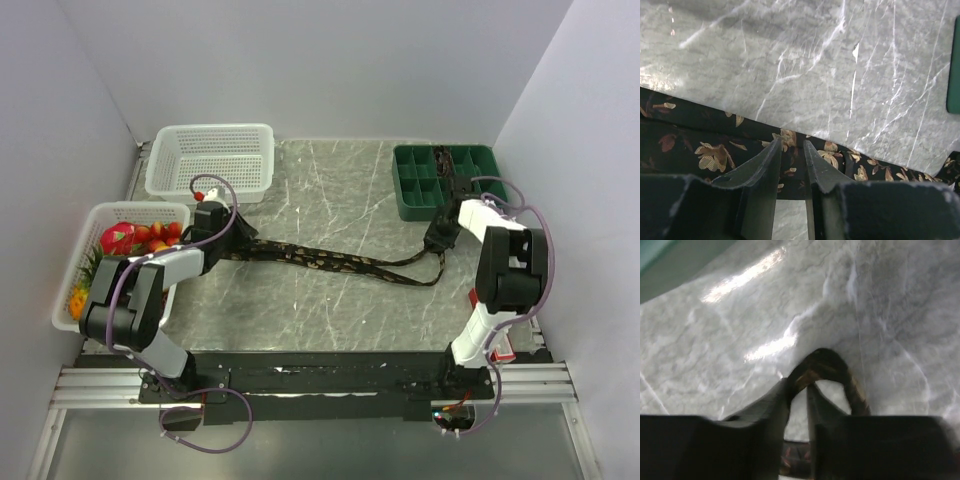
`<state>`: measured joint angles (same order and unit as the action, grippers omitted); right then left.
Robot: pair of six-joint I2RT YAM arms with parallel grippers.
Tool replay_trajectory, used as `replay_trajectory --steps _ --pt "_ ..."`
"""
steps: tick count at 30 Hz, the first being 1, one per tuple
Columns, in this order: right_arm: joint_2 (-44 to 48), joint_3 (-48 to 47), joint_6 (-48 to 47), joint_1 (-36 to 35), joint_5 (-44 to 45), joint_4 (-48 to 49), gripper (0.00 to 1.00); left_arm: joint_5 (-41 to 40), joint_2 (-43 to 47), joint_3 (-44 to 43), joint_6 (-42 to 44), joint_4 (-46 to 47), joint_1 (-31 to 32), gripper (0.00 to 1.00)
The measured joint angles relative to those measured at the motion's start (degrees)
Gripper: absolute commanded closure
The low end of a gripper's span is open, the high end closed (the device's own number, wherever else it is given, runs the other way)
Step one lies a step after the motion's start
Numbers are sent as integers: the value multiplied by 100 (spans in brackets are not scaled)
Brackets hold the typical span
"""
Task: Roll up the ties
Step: Flatten out the tie at the center of the board.
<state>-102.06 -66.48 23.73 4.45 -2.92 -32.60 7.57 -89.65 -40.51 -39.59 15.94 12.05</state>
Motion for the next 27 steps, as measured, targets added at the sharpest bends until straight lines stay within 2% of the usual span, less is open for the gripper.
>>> replay_trajectory --steps 2,9,12,17,20,24,27 --pt "-168 -31 28 24 -15 2 100 -11 -20 -2 0 -20 7 70" --pt "52 98 155 48 -17 227 100 -103 -20 -2 17 -74 4 70" --pt "811 678 192 48 -146 778 100 -103 -17 -2 37 -76 4 70" --pt "3058 2142 236 48 -726 2149 100 -116 -20 -2 107 -76 4 69" --pt "4037 2776 225 48 -988 3053 100 -118 -20 -2 105 -55 4 69" --pt "4656 3582 275 63 -1169 4083 100 -85 -31 -2 103 15 20 69" --pt "4937 4251 570 66 -1010 4253 100 -81 -59 -4 103 48 61 69"
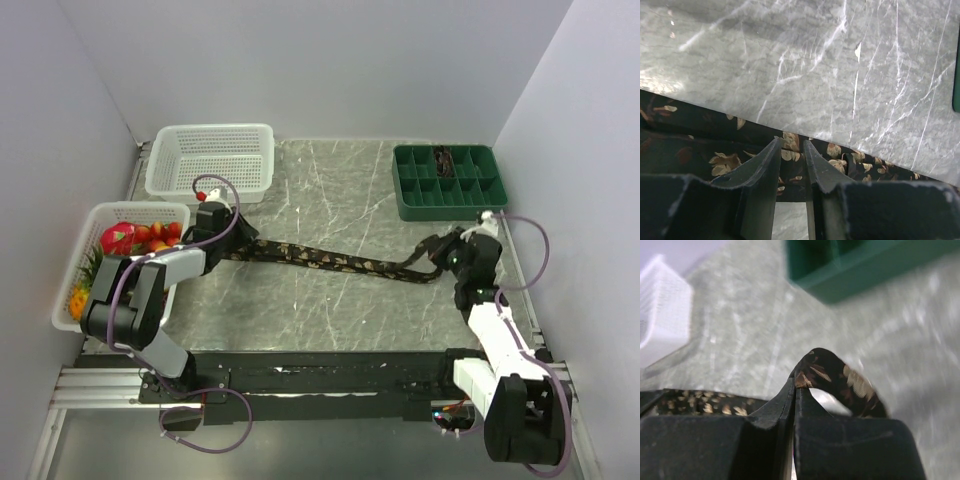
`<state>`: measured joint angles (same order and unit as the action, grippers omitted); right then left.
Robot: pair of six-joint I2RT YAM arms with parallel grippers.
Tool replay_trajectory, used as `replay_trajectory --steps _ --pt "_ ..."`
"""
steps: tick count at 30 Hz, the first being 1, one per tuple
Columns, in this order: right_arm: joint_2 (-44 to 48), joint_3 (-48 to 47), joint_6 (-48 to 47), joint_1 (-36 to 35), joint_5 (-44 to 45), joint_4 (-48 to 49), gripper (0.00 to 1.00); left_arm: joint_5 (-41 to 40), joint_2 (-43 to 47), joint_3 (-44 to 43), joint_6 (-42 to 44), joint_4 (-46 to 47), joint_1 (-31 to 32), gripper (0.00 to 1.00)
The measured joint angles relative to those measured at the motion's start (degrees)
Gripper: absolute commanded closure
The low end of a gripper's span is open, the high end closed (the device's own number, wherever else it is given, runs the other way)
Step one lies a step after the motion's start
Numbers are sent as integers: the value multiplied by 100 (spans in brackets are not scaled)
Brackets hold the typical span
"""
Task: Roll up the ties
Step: Flatten out the tie at the center of the board.
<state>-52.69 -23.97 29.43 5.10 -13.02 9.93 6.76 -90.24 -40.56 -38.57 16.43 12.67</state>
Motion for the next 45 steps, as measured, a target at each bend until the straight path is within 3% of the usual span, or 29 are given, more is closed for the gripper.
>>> replay_trajectory --steps 7,10,11,12,18,20,21,22,23,27,29,33,35,36,38,39,40,41,45 --pt "199 442 822 4 605 -544 100 -11 -146 -96 -7 -11 79 72" --pt "96 437 1036 4 780 -723 100 -101 -232 -195 -28 -133 90 60" --pt "20 424 1088 4 841 -809 100 -166 -240 -210 -42 -181 94 44" --pt "-66 396 1163 4 933 -922 100 -219 -240 -212 -48 -236 92 40" --pt "-466 133 1550 50 1657 -1641 98 -361 -240 -223 -39 -411 92 34" --pt "-466 101 1622 68 1840 -1792 91 -358 -238 -223 -13 -407 92 35" --pt "-466 92 1652 79 1895 -1843 80 -356 -238 -223 -4 -407 92 35" --pt "-470 72 1665 96 1947 -1902 79 -354 -238 -223 -2 -407 92 35" --pt "-483 50 1685 129 1971 -1967 69 -356 -238 -223 -2 -409 92 35" --pt "-570 -57 1681 227 1939 -2157 1 -369 -240 -223 -2 -428 92 37" --pt "-573 -90 1705 258 1884 -2240 0 -393 -260 -223 -7 -433 92 39" --pt "-509 -164 1615 282 1725 -2439 1 -415 -385 -221 -26 -400 92 39" --pt "-369 -210 1528 282 1637 -2559 7 -422 -400 -221 -35 -369 92 39" --pt "-205 -232 1434 282 1565 -2614 15 -426 -400 -221 -46 -367 92 39" --pt "258 -234 1270 282 1327 -2623 45 -433 -407 -221 -57 -365 92 39" --pt "533 -229 1141 282 1154 -2568 80 -448 -413 -221 -66 -361 94 39" --pt "813 -225 1036 282 970 -2450 95 -452 -417 -223 -68 -356 94 39" --pt "1014 -205 964 282 837 -2308 100 -459 -424 -223 -70 -348 94 39" --pt "1482 -151 807 282 498 -1670 100 -479 -452 -232 -105 -337 92 40"
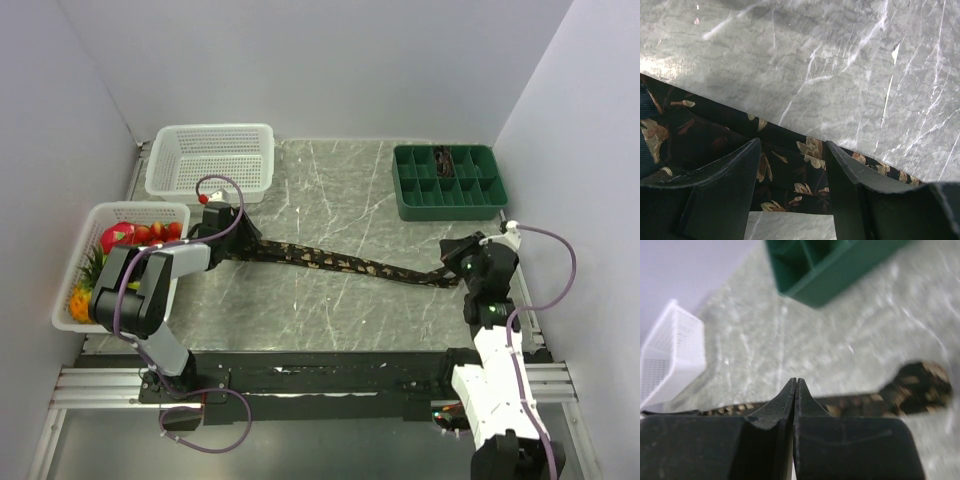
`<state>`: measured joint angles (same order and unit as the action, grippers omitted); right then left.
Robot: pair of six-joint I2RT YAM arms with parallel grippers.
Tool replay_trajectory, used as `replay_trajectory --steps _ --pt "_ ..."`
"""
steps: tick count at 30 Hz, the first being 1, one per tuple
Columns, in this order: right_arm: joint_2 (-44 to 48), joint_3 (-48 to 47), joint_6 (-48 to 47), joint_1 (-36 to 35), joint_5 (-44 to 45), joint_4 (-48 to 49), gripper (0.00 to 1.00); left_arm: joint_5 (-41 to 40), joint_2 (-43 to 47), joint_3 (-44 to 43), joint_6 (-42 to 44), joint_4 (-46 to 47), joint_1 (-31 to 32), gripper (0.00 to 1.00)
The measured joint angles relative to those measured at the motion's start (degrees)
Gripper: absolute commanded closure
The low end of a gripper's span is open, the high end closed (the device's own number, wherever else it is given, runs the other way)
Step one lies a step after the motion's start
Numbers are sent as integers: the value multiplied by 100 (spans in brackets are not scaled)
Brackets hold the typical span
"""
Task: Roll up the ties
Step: Flatten out the tie at the center of the board.
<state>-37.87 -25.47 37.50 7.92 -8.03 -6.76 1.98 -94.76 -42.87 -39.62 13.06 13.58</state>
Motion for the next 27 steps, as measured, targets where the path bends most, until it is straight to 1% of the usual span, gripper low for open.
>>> replay_trajectory --steps 2,7,10,15,19,23,27 --pt "-170 26 -57 11 -83 315 100 -15 -20 -22 -4 -7 2 40" --pt "-1263 227 114 273 -284 1213 100 -26 -57 -42 -9 11 0 41" --pt "-1777 479 404 634 -417 1687 100 -26 -72 -46 -9 28 2 41" --pt "-2310 999 1110 1294 -612 2457 100 -17 -87 -46 -9 57 0 42" --pt "-2643 1062 1556 1388 -599 2402 100 -9 -122 -46 -9 118 0 42" --pt "-2964 916 1915 1408 -553 1996 100 11 -155 -46 -9 188 0 42" --pt "-2966 883 2277 1432 -431 1593 100 13 -184 -50 -9 240 0 42"
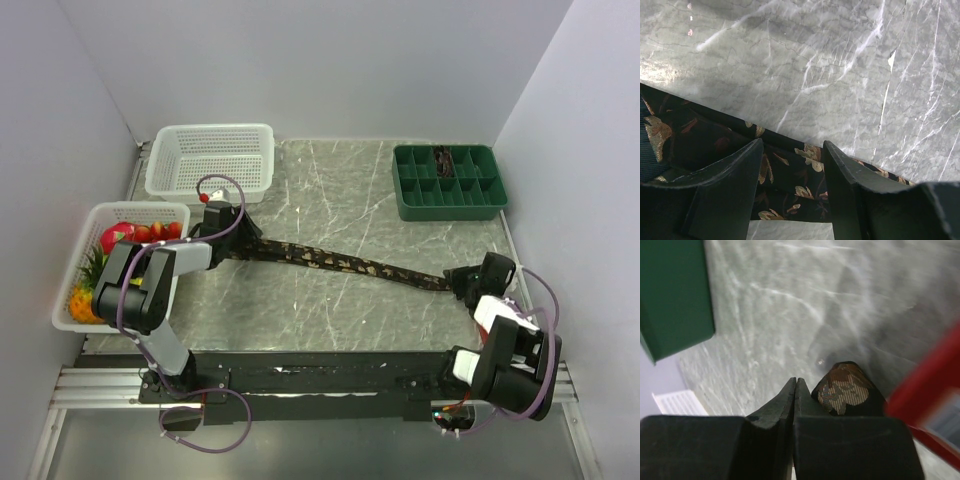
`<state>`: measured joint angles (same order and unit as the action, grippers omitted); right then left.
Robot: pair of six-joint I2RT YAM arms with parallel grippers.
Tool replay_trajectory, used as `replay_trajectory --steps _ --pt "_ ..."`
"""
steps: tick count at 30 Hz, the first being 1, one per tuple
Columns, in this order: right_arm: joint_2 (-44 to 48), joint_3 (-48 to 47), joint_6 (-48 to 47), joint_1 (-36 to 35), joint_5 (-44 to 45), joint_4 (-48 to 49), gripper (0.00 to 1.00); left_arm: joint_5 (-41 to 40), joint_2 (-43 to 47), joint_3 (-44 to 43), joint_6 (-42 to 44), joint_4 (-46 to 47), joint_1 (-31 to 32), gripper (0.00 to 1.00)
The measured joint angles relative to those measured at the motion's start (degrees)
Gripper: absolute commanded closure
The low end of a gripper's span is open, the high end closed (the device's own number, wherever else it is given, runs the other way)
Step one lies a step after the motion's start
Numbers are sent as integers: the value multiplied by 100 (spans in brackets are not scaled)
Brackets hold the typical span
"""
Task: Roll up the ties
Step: Flatten out the tie at the center of the board.
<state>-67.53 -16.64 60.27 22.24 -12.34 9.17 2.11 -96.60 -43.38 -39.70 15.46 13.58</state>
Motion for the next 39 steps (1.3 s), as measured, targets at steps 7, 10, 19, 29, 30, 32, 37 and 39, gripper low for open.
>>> replay_trajectory --steps 7,10,19,29,30,32,37,39 --pt "531 20 195 31 564 -682 100 0 -13 -4 -13 15 0 42" --pt "603 98 131 59 697 -553 100 20 -24 -17 -11 28 0 42" --pt "697 861 -667 83 -144 1445 100 118 63 -68 103 -162 0 41" --pt "2688 1141 -1375 83 -789 1554 100 254 219 -68 160 -417 0 41" --pt "2756 1178 -1355 83 -874 1552 100 267 219 -68 160 -420 0 42" --pt "2830 1261 -1263 79 -1012 1561 100 299 214 -79 162 -424 0 42" --pt "2780 1362 -1073 35 -1161 1346 100 402 199 -153 203 -444 0 42" --pt "2712 1368 -1091 -17 -1185 1209 100 439 177 -210 219 -450 0 42"
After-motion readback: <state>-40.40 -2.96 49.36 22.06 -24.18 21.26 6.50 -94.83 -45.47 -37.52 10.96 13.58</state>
